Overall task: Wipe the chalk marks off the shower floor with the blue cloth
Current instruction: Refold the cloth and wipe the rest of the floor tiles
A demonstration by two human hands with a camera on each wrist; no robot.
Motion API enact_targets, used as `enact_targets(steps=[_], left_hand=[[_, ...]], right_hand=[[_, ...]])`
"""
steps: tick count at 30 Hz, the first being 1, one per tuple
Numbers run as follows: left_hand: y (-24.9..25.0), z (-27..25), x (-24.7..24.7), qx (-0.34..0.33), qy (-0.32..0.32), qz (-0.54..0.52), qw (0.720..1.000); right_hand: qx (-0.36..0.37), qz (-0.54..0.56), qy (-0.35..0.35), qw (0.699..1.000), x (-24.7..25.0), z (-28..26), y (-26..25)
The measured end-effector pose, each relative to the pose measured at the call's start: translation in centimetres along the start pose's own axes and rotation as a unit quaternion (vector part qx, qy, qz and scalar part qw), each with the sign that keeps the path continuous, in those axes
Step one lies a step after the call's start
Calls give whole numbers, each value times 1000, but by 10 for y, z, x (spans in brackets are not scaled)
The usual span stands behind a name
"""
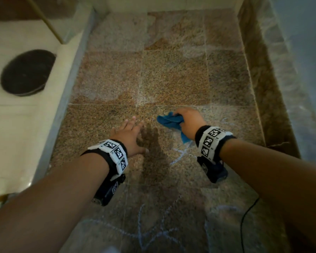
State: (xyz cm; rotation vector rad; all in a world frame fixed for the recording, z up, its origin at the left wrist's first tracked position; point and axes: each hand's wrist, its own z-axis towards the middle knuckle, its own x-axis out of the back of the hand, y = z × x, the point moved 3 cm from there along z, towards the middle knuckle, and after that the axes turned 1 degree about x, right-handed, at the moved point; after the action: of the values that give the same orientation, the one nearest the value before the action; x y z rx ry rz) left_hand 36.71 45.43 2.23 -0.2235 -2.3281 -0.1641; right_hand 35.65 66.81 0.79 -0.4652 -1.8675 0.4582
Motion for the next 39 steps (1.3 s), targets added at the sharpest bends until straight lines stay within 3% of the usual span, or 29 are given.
enact_targets(steps=[5, 10, 13, 18, 21, 24, 27, 29, 31, 33, 35, 38, 39], left_hand=[[-1, 3, 8, -24, -13, 9, 1000], [-14, 58, -10, -32, -2, -9, 999], [-19, 87, -25, -22, -7, -40, 999], [-21, 105, -43, -21, -15, -21, 999], [-24, 108, -43, -27, -12, -33, 999], [-23, 109, -43, -31, -14, -30, 999], [-23, 109, -43, -36, -12, -37, 999], [-23, 109, -43, -40, -5, -41, 998], [-24, 109, -42, -44, 1, -49, 998], [-24, 109, -42, -45, 4, -52, 998], [-25, 109, -42, -45, 4, -47, 998], [-25, 110, -42, -46, 3, -46, 998], [-25, 110, -42, -46, 3, -46, 998]], right_hand=[[0, 46, -4, 999, 4, 10, -18], [-36, 24, -5, 999, -30, 32, -3], [-51, -15, 41, 998, -49, 33, 4], [-89, -93, -3, 992, -89, 42, -16], [-81, -133, 26, 987, -101, 53, -26], [-63, -104, 70, 990, -91, 70, -18], [-123, -49, 131, 982, -72, 85, -5], [-86, -69, 99, 989, -80, 91, -21], [28, -151, 22, 988, -102, 92, -47], [88, -194, 5, 977, -107, 98, -54], [47, -212, 31, 976, -89, 114, -38], [-112, -153, 59, 980, -61, 127, -11], [-117, -153, 62, 979, -62, 125, -11]])
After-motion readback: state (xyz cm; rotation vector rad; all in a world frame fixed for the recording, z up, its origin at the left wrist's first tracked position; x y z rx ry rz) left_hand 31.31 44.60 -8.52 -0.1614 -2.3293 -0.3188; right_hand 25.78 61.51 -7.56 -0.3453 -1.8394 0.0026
